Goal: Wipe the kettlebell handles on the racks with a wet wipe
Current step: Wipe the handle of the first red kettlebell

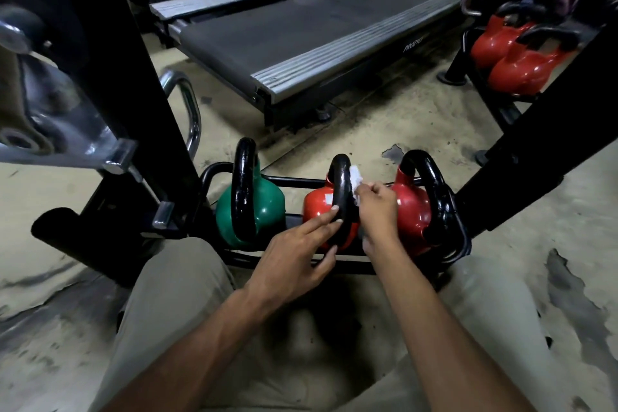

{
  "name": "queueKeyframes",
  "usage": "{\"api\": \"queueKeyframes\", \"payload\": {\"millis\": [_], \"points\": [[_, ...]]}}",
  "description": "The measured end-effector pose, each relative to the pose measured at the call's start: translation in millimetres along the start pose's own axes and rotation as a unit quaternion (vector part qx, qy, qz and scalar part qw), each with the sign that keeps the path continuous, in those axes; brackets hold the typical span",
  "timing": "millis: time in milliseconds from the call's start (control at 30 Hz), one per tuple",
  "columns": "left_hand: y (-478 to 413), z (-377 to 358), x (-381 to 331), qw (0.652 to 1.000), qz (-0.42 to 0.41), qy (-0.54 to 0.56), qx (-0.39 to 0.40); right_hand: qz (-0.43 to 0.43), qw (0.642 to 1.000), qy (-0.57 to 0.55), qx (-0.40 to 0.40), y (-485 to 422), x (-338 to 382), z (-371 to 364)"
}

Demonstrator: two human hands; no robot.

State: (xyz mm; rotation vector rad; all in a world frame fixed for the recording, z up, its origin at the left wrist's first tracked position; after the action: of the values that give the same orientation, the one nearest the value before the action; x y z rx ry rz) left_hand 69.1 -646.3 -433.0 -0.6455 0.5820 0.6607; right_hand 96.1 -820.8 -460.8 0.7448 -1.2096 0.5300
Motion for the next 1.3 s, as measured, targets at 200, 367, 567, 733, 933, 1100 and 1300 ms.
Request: {"api": "queueKeyframes", "payload": {"millis": [200,367,567,733,933,1100,1300], "points": [[9,-2,-6,0.999,-0.017,-0.047,0.023,-0.284,0.91,-0.247,0.172,11,-17,-44],[9,-5,-9,0.996,-0.035,-0.082,0.029,-0.02,0.998,-0.061,-0.004,3,-1,-11],[9,-3,-21,0.987,-0.063,-0.144,0.027,0.466,0.737,0.485,0.066,39,75,-47],[15,-15,-10,0.983,-0.04,-0.164,0.074,0.449,0.363,0.779,0.245,44,60,-104],[15,-13,-10,0.986,-0.033,-0.147,0.069,0.429,0.327,0.769,0.343,44,76,-108],[14,-11,-12,0.991,-0.036,-0.118,0.05,0.491,0.481,0.665,0.292,24,109,-86],[15,-10,-12,0.994,-0.027,-0.102,0.041,0.368,0.844,0.372,0.119,18,81,-8]]}}
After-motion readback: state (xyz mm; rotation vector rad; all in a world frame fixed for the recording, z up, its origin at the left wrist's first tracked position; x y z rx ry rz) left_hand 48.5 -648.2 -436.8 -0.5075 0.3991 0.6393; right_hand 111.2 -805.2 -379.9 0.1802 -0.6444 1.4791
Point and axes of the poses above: each hand's wrist, its own y-axis away from the middle knuckle, its own z-axis out of the back of the hand, x = y × z, the point moved 9 cm from there along -y, towards the middle knuckle, and after that the axes turned 6 degrees about y, right-handed, at the moved point
